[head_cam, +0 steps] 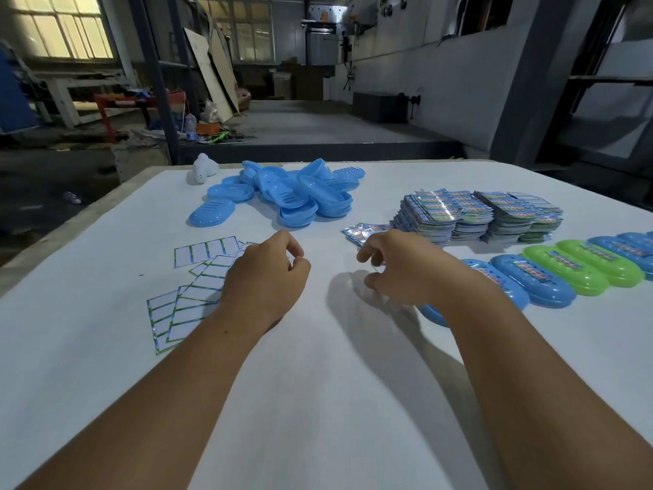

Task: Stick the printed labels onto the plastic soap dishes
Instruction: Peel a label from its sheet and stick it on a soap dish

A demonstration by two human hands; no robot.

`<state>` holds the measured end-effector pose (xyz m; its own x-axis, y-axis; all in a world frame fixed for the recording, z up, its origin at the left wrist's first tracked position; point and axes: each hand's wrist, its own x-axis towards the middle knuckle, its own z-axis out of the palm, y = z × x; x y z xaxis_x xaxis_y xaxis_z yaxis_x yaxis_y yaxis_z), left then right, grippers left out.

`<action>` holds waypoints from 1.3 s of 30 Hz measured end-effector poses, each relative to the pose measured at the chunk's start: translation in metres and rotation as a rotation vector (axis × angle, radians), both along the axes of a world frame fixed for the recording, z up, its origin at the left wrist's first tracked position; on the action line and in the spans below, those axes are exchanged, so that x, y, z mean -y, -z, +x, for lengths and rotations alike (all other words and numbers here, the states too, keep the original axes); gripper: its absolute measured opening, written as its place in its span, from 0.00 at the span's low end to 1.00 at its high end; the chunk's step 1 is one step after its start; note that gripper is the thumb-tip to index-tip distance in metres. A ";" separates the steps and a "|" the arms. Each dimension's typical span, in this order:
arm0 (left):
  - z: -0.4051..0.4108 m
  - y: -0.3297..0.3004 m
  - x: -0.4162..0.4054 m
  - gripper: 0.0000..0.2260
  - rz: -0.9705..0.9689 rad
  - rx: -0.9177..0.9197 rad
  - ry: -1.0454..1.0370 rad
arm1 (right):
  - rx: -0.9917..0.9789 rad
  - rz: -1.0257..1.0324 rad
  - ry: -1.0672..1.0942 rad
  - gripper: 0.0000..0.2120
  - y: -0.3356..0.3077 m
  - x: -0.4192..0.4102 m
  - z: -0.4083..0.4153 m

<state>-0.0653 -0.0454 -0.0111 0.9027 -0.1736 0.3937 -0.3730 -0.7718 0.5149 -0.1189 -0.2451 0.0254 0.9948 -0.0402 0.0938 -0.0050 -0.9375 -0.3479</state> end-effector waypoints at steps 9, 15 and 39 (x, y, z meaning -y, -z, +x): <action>0.002 0.001 0.002 0.03 -0.003 0.029 -0.032 | 0.114 0.050 -0.070 0.11 0.016 -0.024 0.008; 0.034 -0.006 0.020 0.10 0.016 0.140 -0.091 | 0.170 0.088 -0.090 0.09 0.019 -0.028 0.012; 0.081 -0.032 0.041 0.10 -0.235 0.066 -0.201 | 0.205 0.178 -0.109 0.10 0.023 -0.028 0.017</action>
